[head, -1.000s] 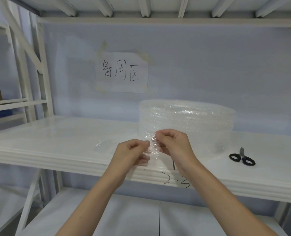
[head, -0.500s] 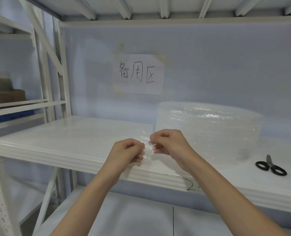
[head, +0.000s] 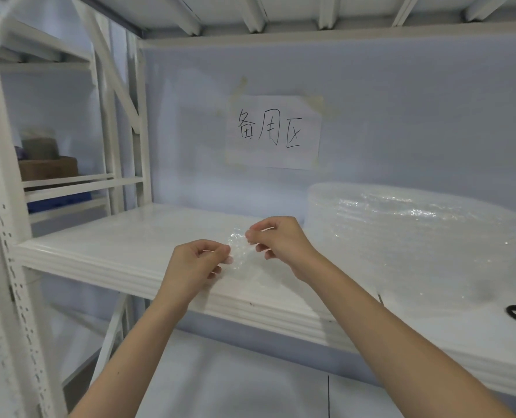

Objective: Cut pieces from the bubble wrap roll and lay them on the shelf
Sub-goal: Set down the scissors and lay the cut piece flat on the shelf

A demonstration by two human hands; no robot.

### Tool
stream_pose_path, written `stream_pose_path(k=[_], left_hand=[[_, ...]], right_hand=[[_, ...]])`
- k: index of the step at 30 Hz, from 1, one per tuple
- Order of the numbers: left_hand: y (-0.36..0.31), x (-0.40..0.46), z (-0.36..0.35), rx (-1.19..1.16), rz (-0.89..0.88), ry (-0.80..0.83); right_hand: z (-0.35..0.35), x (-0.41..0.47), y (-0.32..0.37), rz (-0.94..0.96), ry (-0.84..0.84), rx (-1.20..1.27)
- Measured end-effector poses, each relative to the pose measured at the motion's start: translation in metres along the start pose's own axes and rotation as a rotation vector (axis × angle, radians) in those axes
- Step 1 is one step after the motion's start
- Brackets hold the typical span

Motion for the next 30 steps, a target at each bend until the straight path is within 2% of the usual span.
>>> stream_pose_path(k=[3,11,19,24,30], left_hand=[[0.001,0.01,0.013,0.138,-0.05,-0.039],[0.013,0.035,0.017,0.313,-0.034,-0.022],[0.019,0.039,0.025,0.558,-0.069,-0.075],[0.019,0.039,0.017,0.655,-0.114,-0.054],[0.021,0.039,0.017,0.662,-0.106,-0.055]], right_hand=[[-0.013,0.014,-0.001,0.005,-0.012,-0.075],[-0.028,0.043,-0.004,0.08,-0.052,-0.255],[-0.042,0.058,-0.012,0.11,-0.042,-0.51],[-0.045,0.06,-0.016,0.097,-0.066,-0.638],[-0.04,0.061,-0.021,0.072,-0.086,-0.71]])
Point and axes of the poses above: each hand's wrist, its own x-axis towards the middle knuckle, its own z-axis out of the back of the hand, y = z × x, the point moved 7 cm from there along x, towards the middle knuckle, and after that the axes turned 7 degrees about -z, right-handed, at the moved point
